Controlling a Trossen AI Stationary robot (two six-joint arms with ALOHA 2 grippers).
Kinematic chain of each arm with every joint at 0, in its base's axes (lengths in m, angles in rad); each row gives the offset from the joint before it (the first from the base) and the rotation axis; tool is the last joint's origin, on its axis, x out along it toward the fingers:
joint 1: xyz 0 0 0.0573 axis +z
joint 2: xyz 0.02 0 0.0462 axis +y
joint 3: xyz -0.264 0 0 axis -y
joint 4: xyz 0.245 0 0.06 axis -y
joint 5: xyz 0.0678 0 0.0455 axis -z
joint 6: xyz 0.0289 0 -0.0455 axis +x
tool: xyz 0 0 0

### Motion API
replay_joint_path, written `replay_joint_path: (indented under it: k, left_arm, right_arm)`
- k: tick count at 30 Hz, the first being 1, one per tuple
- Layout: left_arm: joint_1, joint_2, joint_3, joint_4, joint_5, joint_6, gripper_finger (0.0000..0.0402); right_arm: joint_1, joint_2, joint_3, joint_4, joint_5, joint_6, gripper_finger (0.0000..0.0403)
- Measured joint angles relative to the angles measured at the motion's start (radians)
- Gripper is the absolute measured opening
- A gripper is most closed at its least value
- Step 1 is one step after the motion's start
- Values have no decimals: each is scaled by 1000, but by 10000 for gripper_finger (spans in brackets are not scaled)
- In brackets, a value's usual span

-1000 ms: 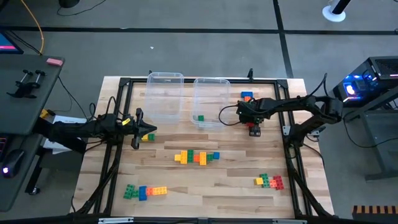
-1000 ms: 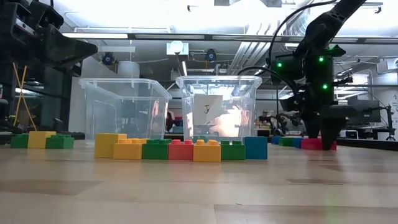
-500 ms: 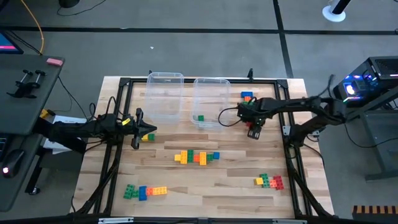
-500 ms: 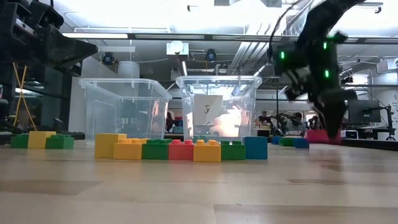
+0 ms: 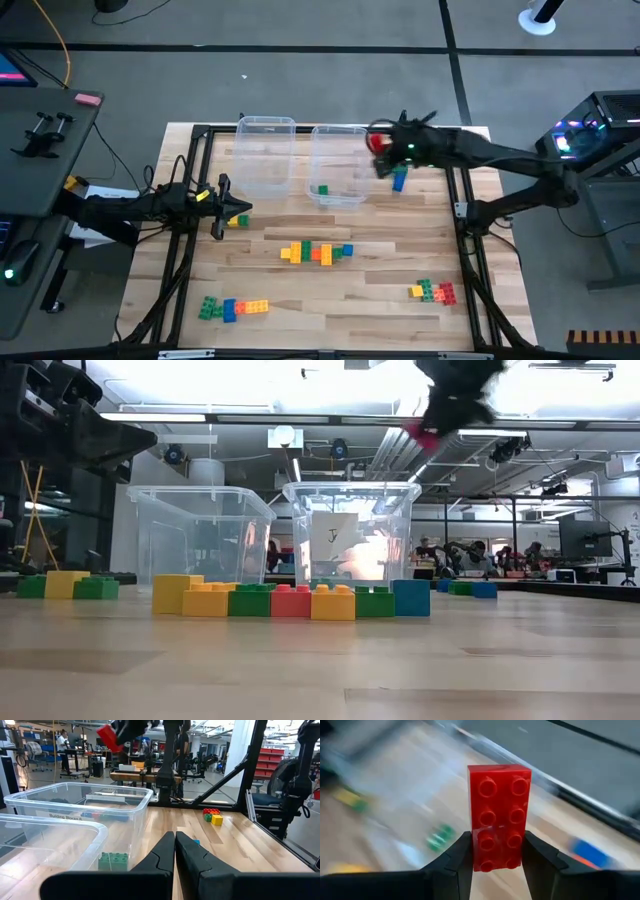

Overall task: Sort blocks by size
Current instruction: Put the red big game piece into the right transparent bin, then put the blue blocks into the left transparent bin

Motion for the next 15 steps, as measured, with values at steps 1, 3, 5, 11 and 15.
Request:
replay_joint_path:
  k: [1, 3, 5, 11, 15]
  left_arm:
    - [0, 0, 0, 0, 0, 0, 3]
    - [0, 0, 0, 0, 0, 0, 3]
    - [0, 0, 0, 0, 0, 0, 3]
    - [0, 0, 0, 0, 0, 0, 3]
    - [0, 0, 0, 0, 0, 0, 3]
  right_arm:
    - [13, 33, -2, 66, -17, 4, 127]
    - [42, 109, -4, 157, -47, 6, 127]
    - [66, 187, 9, 210, -60, 25, 127]
    - [93, 348, 111, 207, -61, 42, 146]
    - [108, 409, 198, 151, -60, 0, 245]
